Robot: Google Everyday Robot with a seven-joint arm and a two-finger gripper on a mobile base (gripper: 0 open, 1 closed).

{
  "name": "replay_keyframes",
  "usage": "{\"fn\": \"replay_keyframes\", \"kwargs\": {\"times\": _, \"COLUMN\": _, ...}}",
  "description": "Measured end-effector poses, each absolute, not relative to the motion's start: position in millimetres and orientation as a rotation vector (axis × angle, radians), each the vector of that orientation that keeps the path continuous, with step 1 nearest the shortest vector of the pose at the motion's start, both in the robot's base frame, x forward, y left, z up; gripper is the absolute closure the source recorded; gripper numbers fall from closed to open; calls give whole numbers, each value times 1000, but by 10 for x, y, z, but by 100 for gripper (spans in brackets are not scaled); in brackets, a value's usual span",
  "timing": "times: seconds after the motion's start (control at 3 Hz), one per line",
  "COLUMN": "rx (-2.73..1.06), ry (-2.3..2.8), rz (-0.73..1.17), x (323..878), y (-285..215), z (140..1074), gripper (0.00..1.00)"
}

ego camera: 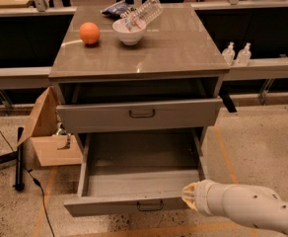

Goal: Close middle drawer

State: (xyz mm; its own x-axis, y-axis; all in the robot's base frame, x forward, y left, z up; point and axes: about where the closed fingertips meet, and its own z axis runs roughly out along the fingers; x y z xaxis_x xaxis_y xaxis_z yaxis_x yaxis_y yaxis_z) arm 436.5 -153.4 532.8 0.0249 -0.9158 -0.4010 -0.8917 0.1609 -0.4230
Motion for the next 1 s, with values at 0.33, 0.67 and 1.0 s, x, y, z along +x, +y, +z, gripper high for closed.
{"fn": "replay_keyframes", "kwargs": {"times": 0.33, "rx": -1734, "ry": 1849, "rz": -25, "x": 4319, "y": -1471, "z": 4996, "gripper": 100}}
{"fn": "replay_keyframes", "kwargs": {"times": 0.67, "rx": -1759, "ry": 1852, "rz": -6, "x": 4371, "y": -1416, "z": 4661, "gripper": 100}}
{"fn": "replay_keyframes", "kwargs": {"times": 1.0, "rx": -1780, "ry": 1867, "rz": 4, "x": 4382, "y": -1415, "z": 4362, "gripper": 100}}
